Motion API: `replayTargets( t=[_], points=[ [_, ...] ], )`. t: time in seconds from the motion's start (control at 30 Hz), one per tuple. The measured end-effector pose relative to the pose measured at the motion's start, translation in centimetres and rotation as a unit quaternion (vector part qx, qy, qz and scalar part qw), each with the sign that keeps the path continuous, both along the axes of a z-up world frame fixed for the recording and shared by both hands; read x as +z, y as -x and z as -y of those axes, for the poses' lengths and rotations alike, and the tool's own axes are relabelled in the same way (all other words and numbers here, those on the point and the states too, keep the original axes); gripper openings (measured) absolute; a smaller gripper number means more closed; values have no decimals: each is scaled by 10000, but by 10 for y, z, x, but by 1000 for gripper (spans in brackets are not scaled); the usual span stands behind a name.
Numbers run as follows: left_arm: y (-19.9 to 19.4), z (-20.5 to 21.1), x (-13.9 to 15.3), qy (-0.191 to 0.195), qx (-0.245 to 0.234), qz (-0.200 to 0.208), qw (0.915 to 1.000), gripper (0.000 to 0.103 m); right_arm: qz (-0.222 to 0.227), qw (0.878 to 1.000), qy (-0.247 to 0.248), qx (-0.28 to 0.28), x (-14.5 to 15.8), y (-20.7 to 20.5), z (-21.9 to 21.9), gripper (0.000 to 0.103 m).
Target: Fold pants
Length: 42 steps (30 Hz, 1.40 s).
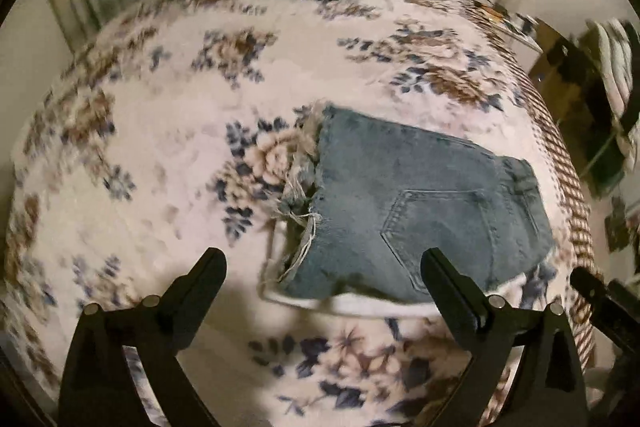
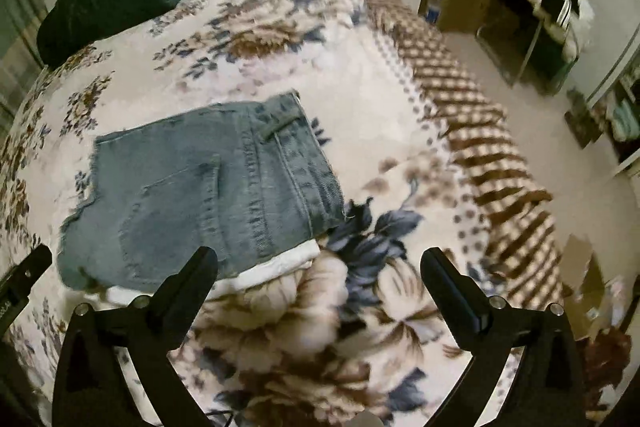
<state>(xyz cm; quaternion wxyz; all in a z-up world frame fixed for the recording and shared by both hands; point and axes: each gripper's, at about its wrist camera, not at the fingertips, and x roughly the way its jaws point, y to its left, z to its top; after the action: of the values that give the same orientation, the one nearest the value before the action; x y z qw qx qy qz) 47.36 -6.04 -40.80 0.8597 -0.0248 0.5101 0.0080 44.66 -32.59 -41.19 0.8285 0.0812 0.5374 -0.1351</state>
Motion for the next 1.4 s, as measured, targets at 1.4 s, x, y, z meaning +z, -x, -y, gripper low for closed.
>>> replayTargets(
  t=[1.4],
  points=[
    [308,-17,347,-206,-213,1427,9893,103,2056,9750,570,618,450,378,-100,103]
  ],
)
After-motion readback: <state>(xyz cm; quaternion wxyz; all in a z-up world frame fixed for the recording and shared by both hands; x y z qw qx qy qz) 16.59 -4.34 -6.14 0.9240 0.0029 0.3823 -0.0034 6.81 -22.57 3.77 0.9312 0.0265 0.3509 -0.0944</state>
